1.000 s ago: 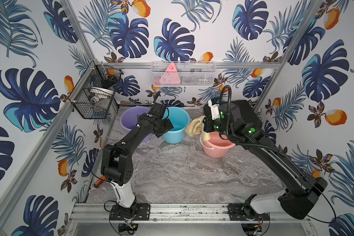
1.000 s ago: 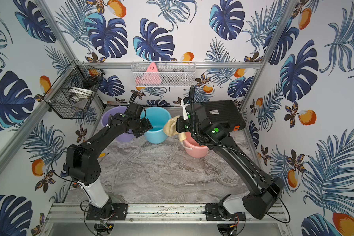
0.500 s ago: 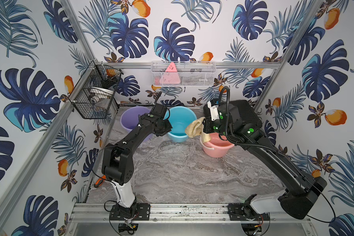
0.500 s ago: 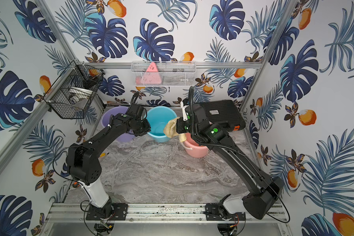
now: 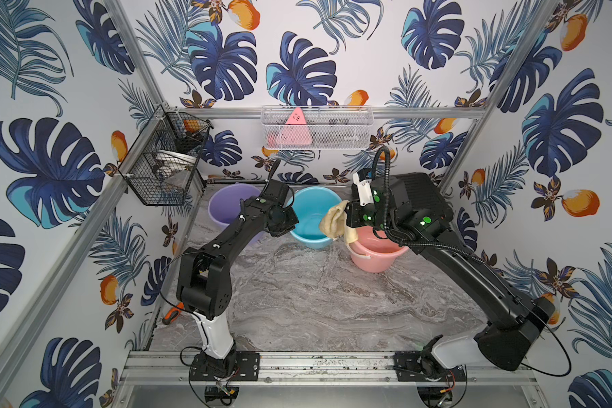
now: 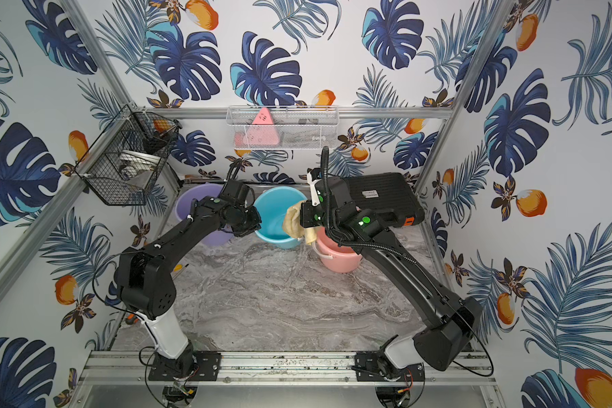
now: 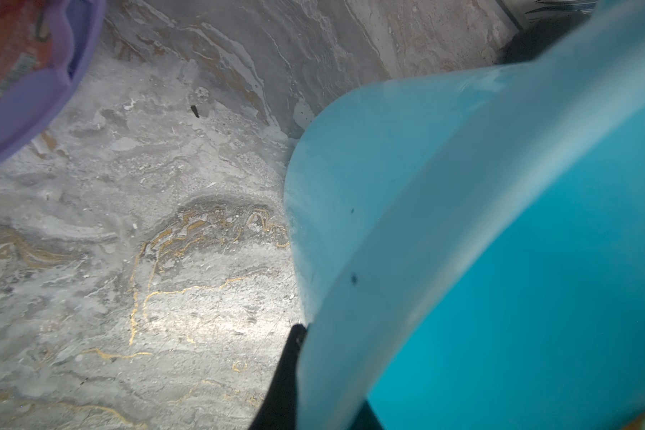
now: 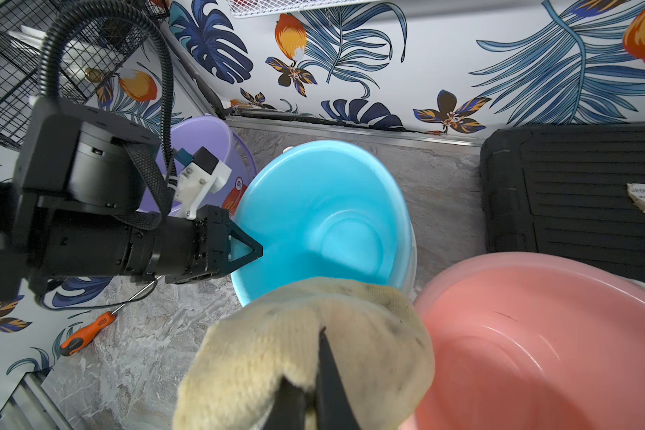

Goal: Wipe the inside of the bucket with a cloth
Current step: Pick up the bucket from the center of the board.

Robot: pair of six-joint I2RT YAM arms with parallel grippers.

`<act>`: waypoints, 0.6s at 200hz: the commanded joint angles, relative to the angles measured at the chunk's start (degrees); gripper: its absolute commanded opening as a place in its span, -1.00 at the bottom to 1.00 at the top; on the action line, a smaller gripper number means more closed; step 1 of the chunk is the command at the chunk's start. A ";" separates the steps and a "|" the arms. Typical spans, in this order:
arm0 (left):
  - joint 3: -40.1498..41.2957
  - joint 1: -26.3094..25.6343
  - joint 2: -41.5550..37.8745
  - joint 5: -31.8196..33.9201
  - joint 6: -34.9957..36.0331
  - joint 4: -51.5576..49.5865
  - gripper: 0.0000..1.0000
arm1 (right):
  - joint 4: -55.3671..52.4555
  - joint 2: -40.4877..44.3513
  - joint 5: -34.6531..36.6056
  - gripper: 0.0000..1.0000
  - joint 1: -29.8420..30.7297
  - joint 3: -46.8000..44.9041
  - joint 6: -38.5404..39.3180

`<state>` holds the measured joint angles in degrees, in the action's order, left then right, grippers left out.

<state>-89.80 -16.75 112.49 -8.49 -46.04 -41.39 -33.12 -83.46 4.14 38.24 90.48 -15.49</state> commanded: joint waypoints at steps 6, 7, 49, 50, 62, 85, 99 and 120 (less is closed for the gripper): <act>1.67 0.05 -1.37 1.67 3.05 -0.38 -1.00 | 0.83 -2.11 -2.13 -1.00 0.41 2.23 0.61; 1.70 0.05 -1.47 1.70 3.14 -0.37 -1.00 | 0.72 -2.22 -2.08 -1.00 0.51 2.28 0.67; 6.59 0.05 -7.59 7.00 7.08 -0.49 -1.00 | -0.48 -6.57 2.58 -1.00 4.62 5.94 2.91; 6.84 0.05 -7.87 7.09 7.13 -0.30 -1.00 | -0.51 -6.69 2.78 -1.00 4.81 6.07 3.00; 9.64 0.05 -10.79 7.97 7.95 1.88 -1.00 | -1.34 -8.62 5.17 -1.00 6.78 8.08 4.29; 13.34 -0.03 -14.72 8.58 8.83 4.36 -1.00 | -3.10 -12.92 8.99 -1.00 9.68 12.05 5.64; 15.12 -0.01 -16.16 8.34 9.21 5.12 -1.00 | -4.11 -15.49 11.05 -1.00 10.49 13.77 5.73; 18.49 -0.24 -18.05 7.87 9.76 7.21 -1.00 | -4.02 -18.39 12.36 -1.00 10.89 13.81 5.81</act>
<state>-73.87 -16.80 96.03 -1.04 -38.28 -39.40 -35.42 -99.42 12.27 48.71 103.83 -11.03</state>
